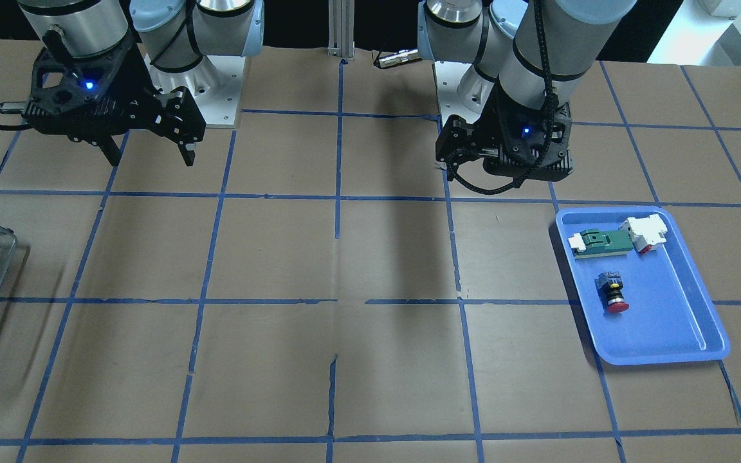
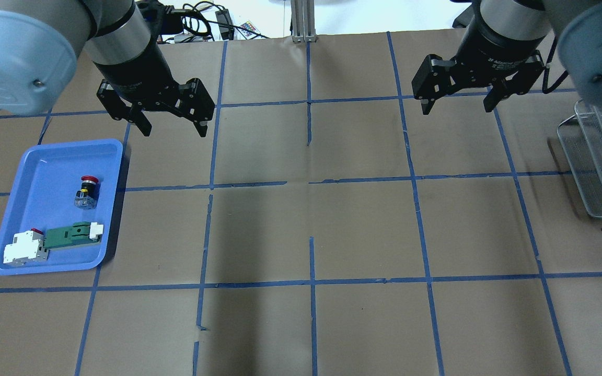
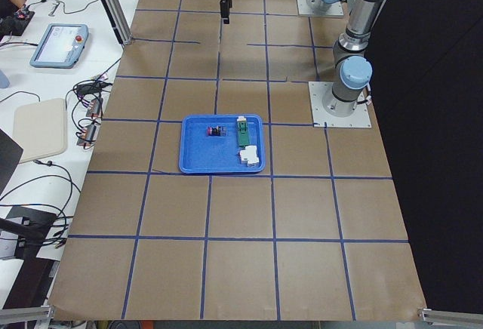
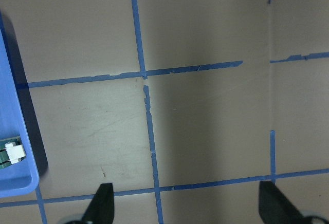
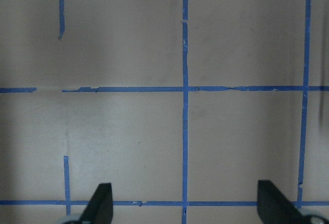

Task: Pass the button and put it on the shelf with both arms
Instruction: 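Lower the left gripper toward the red push button in the blue tray, then close the left gripper on the red push button's black base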

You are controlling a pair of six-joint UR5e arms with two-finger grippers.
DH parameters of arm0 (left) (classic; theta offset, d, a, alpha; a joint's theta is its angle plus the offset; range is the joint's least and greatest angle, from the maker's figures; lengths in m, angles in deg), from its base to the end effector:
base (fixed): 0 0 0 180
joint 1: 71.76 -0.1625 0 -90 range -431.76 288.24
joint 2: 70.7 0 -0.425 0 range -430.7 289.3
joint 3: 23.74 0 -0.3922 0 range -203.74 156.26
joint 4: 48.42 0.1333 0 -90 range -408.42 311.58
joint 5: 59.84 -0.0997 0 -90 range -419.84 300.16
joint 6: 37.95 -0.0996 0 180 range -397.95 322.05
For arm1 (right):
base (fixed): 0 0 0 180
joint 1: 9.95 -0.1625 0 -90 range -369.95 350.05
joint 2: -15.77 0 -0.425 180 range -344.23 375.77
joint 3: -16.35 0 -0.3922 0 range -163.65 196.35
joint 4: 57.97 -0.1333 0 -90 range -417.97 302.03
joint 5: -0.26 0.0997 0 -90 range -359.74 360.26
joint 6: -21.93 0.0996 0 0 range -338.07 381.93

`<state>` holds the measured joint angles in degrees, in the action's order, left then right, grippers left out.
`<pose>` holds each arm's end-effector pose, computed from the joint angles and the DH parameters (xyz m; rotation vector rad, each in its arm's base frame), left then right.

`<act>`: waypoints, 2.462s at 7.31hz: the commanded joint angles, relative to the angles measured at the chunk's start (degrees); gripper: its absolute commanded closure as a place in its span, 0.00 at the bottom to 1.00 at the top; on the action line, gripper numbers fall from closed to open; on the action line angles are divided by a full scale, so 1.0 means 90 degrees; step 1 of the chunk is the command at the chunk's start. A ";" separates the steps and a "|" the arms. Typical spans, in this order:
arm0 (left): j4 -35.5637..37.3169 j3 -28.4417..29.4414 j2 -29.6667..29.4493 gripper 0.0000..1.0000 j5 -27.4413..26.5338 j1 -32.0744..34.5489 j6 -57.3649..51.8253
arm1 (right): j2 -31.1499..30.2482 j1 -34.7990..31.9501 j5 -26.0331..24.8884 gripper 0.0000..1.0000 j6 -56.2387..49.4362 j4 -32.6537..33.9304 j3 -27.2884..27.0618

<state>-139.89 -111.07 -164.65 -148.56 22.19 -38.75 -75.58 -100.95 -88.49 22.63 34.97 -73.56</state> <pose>-0.1708 -0.5056 0.4735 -0.1284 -3.1170 -0.0758 0.1440 -0.4866 0.5056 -0.0095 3.1164 -0.1187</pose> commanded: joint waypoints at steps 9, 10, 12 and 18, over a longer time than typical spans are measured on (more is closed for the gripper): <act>0.1866 -0.0998 -0.1452 0.02 -0.0655 -0.2438 -0.2398 | -0.0007 -0.0006 -0.0051 0.00 0.0000 -0.0025 0.0000; 0.2144 -0.1222 -0.1648 0.01 -0.0775 -0.2731 -0.2604 | -0.0007 -0.0006 -0.0022 0.00 0.0000 -0.0025 0.0000; 0.3274 -0.1700 -0.1971 0.05 -0.0747 -0.3307 -0.3747 | -0.0006 -0.0006 -0.0022 0.00 0.0000 -0.0005 0.0000; 0.3914 -0.2327 -0.2295 0.37 -0.0561 -0.3603 -0.4022 | -0.0007 -0.0006 0.0027 0.00 0.0000 0.0024 0.0000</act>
<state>-104.58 -131.05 -185.39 -154.04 -10.09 -74.62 -75.63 -101.01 -88.24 22.63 35.19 -73.56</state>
